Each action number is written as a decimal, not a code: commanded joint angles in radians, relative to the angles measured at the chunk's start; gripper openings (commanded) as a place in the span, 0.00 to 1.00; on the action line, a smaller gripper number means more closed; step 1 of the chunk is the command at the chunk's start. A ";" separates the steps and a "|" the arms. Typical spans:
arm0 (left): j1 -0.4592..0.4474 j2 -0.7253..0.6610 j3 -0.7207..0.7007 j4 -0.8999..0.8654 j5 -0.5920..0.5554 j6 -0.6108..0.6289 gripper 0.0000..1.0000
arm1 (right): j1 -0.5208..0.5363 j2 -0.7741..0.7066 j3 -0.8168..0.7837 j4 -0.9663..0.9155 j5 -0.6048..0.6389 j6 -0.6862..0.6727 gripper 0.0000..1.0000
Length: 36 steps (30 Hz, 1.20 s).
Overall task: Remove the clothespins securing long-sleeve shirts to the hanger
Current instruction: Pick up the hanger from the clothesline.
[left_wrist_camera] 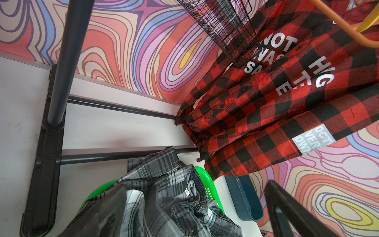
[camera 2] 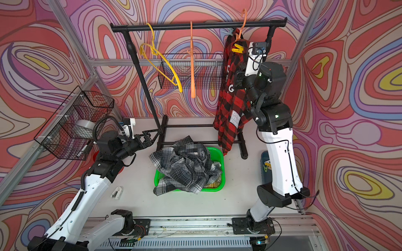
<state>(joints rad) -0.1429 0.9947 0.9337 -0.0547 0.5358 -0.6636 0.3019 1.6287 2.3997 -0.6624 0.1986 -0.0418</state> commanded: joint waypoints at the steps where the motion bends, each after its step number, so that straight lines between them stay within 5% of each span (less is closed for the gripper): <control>1: 0.007 -0.004 -0.012 0.028 0.010 -0.005 1.00 | -0.004 -0.085 -0.085 0.075 -0.061 0.008 0.00; 22: 0.020 -0.033 -0.053 0.022 -0.084 -0.014 1.00 | -0.004 -0.426 -0.651 -0.007 -0.370 0.026 0.00; 30: 0.030 -0.021 -0.098 0.078 -0.083 -0.061 1.00 | -0.004 -0.537 -0.780 0.009 -0.082 0.069 0.00; 36: 0.039 -0.017 -0.106 0.084 -0.079 -0.057 1.00 | -0.004 -0.555 -0.783 -0.107 -0.243 0.066 0.00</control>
<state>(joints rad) -0.1158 0.9768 0.8410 -0.0132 0.4557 -0.7113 0.2943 1.0897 1.6211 -0.6918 0.0311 0.0124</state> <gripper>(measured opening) 0.999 0.152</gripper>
